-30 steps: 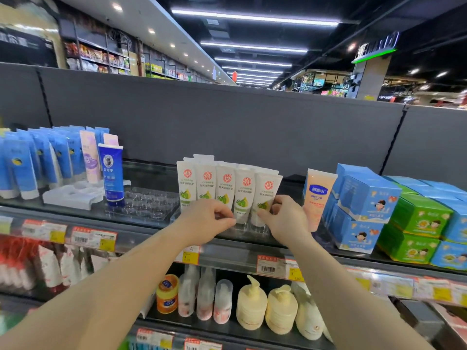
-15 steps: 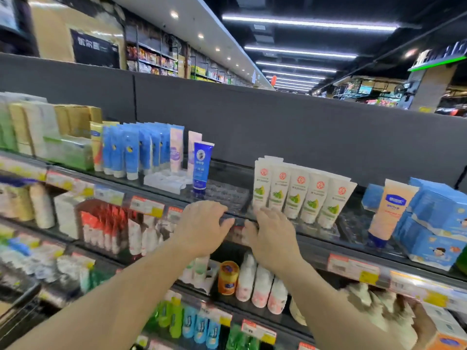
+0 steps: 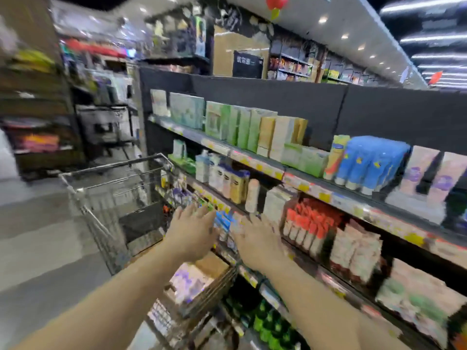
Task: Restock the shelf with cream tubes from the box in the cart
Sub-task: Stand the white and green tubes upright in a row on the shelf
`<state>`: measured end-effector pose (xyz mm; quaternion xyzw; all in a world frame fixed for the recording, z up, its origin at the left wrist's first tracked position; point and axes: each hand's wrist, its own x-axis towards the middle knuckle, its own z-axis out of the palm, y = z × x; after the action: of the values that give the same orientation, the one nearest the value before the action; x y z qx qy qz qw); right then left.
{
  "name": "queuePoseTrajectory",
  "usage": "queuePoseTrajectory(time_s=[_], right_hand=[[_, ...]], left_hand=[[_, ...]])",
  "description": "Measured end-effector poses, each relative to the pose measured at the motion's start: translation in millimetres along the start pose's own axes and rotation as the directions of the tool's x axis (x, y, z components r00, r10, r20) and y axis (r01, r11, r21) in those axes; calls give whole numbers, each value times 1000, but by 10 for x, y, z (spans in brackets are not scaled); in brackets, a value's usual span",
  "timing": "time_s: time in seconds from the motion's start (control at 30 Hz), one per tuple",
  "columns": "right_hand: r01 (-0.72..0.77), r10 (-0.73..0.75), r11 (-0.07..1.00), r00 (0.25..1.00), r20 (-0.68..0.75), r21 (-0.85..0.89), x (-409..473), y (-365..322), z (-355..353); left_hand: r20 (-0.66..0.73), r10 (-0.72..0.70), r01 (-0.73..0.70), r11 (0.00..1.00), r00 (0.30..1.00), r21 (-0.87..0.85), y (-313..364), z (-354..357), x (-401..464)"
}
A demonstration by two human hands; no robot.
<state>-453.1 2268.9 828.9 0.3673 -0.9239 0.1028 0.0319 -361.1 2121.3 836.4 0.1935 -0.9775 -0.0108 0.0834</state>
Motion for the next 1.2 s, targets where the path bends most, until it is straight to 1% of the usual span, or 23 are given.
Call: queuePoseTrajectory(time_s=[0.1,0.17,0.27,0.43,0.53,0.63,0.73,0.83,0.97,1.1,1.2], right_hand=[[52,-54,998,994,91,19,394,-614,245],[107,-109,994,989,102,25,639,-934,420],[171,-178,983,976,129,64,1021,-1306,702],[217,-235,970,954,185,112,1843,-1689,1178],[202,-232,968,947,221,149,2352,-1832,1343],[199,-232,968,944,237,154,2815,-1857,1478],[157,-188,978,951,247,139,3168,-1782,1653],[83,-117,986,962,248,143,3426,-1659,1869],[-57,15,989,959,282,140,3703,-1500,2287],[-258,191,955,914,358,150,3901,-1429,2731],[-431,338,890,843,418,151,3859,-1459,3150]], left_hand=[[35,-136,138,990,990,-42,-664,42,-73],[63,-207,209,978,976,-26,-1033,119,-62],[101,-275,277,961,956,-5,-1497,294,61],[113,-335,335,942,936,13,-2122,523,564],[144,-344,342,939,928,41,-2459,617,985],[160,-350,350,936,923,32,-2720,743,1413],[203,-313,315,949,928,22,-2895,929,1773],[243,-263,267,964,934,19,-3076,1180,2147],[299,-142,151,988,944,-9,-3318,1635,2636],[375,23,-4,999,927,-51,-3650,2196,3097],[466,137,-104,990,874,-94,-3875,2658,3381]])
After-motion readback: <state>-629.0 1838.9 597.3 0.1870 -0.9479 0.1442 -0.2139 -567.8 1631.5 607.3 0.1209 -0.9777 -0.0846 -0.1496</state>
